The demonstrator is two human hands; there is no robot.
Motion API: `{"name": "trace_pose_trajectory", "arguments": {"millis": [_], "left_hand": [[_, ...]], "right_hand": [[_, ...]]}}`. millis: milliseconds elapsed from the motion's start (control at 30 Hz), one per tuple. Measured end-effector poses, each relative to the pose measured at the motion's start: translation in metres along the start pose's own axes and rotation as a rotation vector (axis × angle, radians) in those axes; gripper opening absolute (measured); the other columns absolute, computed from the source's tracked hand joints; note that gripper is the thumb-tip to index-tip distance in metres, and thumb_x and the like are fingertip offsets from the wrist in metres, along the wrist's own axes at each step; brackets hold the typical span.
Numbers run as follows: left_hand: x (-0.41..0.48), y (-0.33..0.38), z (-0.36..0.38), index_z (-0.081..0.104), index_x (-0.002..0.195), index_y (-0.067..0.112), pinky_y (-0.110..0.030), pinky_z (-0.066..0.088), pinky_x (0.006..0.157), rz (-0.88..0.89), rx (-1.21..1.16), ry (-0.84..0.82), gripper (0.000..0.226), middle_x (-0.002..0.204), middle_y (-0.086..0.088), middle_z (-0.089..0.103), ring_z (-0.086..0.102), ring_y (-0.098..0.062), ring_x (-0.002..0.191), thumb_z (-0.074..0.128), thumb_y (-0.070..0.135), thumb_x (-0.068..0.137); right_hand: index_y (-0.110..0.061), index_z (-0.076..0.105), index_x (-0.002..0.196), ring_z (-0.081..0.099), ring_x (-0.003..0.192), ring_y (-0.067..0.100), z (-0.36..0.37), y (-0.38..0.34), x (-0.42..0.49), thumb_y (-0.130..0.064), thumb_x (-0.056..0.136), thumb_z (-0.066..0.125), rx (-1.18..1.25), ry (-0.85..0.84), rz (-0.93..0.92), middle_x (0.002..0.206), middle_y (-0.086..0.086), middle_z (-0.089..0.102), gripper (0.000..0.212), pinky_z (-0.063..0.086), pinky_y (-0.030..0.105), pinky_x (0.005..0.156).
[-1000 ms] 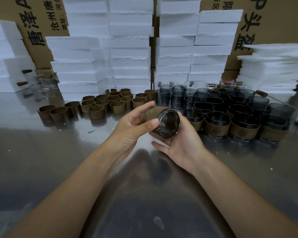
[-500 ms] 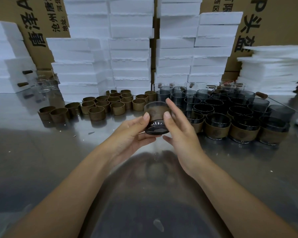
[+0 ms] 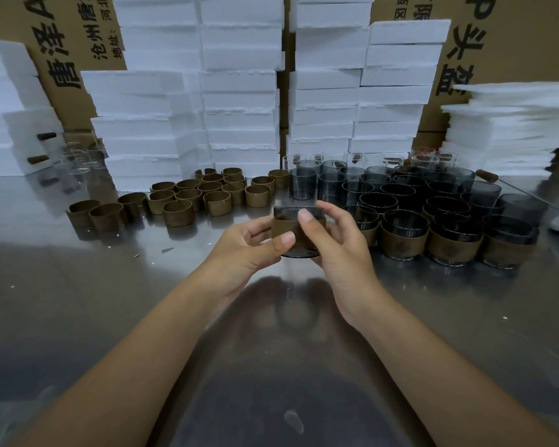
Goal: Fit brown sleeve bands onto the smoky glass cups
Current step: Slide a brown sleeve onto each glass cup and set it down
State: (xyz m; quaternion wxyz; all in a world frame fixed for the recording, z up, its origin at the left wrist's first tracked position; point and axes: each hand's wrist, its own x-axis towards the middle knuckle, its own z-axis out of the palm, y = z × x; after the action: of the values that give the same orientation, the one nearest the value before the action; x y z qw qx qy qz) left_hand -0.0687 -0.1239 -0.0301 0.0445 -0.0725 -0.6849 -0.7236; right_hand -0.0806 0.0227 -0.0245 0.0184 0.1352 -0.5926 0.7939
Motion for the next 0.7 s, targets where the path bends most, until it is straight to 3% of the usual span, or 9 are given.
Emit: {"name": "trace_pose_trajectory", "arguments": {"millis": [167,300,400,500,567,700], "left_hand": [[-0.003,0.002,0.003,0.068,0.109,0.021,-0.032,0.048,0.09,0.0,0.052,-0.018,0.045,0.111,-0.001,0.072,0.062,-0.023,0.113,0.078,0.033,0.067],[-0.003,0.002,0.002,0.069,0.107,0.021,-0.033,0.047,0.093,-0.029,0.052,-0.057,0.035,0.109,-0.002,0.072,0.064,-0.019,0.11,0.078,0.029,0.074],[-0.002,0.002,0.0,0.061,0.12,0.021,-0.029,0.048,0.09,-0.073,0.011,-0.1,0.05,0.113,0.002,0.071,0.065,-0.013,0.108,0.075,0.024,0.072],[0.0,0.003,-0.003,0.056,0.124,0.027,-0.028,0.049,0.088,-0.085,-0.024,-0.074,0.066,0.109,0.008,0.072,0.067,-0.008,0.104,0.082,0.02,0.064],[0.001,0.004,-0.002,0.058,0.122,0.029,-0.03,0.049,0.087,-0.077,-0.012,-0.051,0.065,0.11,0.007,0.072,0.066,-0.009,0.104,0.083,0.024,0.063],[0.002,0.005,-0.001,0.063,0.116,0.028,-0.029,0.051,0.083,-0.052,-0.042,0.021,0.057,0.108,0.007,0.072,0.067,-0.009,0.102,0.077,0.027,0.06]], "right_hand": [[-0.022,0.05,0.126,0.062,0.073,-0.015,-0.001,0.004,0.001,-0.021,0.074,0.08,-0.059,0.039,-0.034,0.096,-0.014,0.063,0.06,0.044,0.003,0.06],[-0.025,0.054,0.12,0.057,0.078,-0.023,-0.002,0.004,0.0,-0.023,0.074,0.08,-0.085,0.05,-0.055,0.098,-0.018,0.055,0.053,0.042,0.0,0.061],[-0.031,0.053,0.117,0.059,0.101,-0.002,-0.002,0.006,-0.002,-0.029,0.071,0.083,-0.202,0.124,-0.1,0.112,-0.009,0.058,0.055,0.048,0.01,0.077],[-0.038,0.045,0.114,0.053,0.111,0.007,-0.002,0.005,-0.003,-0.034,0.067,0.084,-0.418,0.226,-0.229,0.114,-0.016,0.052,0.062,0.045,0.019,0.09],[-0.041,0.04,0.113,0.05,0.11,0.005,-0.004,0.004,-0.004,-0.038,0.066,0.084,-0.514,0.25,-0.279,0.11,-0.02,0.048,0.064,0.04,0.013,0.085],[-0.033,0.039,0.124,0.046,0.107,0.006,-0.012,0.008,0.0,-0.04,0.068,0.081,-0.637,0.195,-0.225,0.116,-0.01,0.047,0.07,0.033,0.011,0.076]]}}
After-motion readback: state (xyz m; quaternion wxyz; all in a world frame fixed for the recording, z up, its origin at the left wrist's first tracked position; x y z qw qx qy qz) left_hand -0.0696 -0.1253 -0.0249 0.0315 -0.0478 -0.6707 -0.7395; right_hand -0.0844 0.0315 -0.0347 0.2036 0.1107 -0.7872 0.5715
